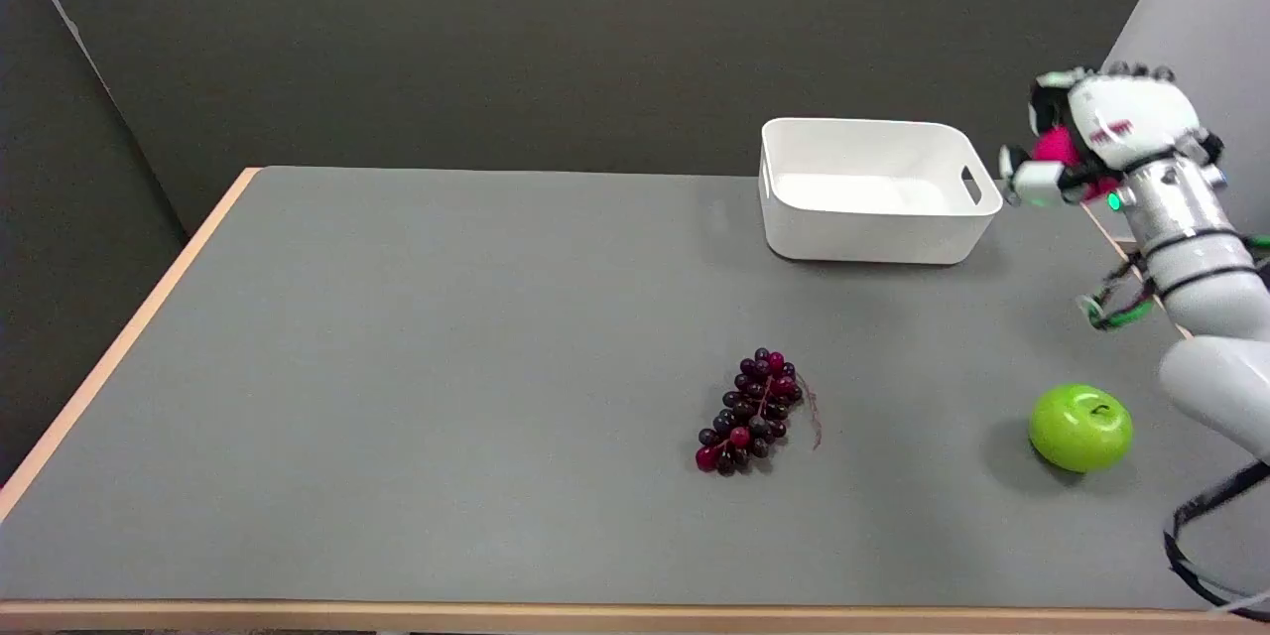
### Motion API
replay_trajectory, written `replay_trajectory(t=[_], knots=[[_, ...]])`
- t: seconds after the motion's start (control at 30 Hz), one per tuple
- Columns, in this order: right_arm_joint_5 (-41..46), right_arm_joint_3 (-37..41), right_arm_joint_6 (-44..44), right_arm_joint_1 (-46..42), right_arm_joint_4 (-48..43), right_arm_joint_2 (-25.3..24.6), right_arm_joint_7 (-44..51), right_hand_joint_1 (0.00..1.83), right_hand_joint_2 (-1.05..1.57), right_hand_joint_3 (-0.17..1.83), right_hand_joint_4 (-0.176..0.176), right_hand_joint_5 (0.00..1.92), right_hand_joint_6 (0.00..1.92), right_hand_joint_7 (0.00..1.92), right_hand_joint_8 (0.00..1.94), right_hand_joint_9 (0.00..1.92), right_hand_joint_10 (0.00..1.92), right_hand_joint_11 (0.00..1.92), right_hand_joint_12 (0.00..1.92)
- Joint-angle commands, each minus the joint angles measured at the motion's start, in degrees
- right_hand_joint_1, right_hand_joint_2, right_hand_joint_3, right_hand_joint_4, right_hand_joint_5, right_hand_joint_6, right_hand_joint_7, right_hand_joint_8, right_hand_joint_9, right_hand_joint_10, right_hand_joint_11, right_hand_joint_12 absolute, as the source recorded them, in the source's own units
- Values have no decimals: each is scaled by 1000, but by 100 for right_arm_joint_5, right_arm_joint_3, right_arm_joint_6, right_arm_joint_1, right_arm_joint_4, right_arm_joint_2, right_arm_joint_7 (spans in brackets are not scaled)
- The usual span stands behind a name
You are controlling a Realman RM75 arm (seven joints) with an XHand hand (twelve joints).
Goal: Place the red apple into the white box.
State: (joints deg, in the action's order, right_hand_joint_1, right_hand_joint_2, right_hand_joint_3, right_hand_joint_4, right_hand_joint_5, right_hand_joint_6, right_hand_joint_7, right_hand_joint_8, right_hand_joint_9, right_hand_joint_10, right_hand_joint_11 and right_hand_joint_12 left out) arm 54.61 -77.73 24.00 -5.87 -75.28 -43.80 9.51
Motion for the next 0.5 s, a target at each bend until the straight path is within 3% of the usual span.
replay_trajectory(t=[0.03, 0.2, 0.5], knots=[[-473, -2266, 227, 2493, -569, -27, -449, 848, 905, 1032, 36, 657, 1921, 621, 1941, 1009, 1921, 824, 1921], [-497, -2857, 89, 3372, -51, -695, -444, 845, 918, 1012, 30, 647, 1921, 622, 1941, 1009, 1921, 822, 1921], [-497, -3719, 134, 4157, 1333, -1353, -444, 842, 936, 983, 22, 633, 1921, 605, 1941, 993, 1921, 752, 1921]])
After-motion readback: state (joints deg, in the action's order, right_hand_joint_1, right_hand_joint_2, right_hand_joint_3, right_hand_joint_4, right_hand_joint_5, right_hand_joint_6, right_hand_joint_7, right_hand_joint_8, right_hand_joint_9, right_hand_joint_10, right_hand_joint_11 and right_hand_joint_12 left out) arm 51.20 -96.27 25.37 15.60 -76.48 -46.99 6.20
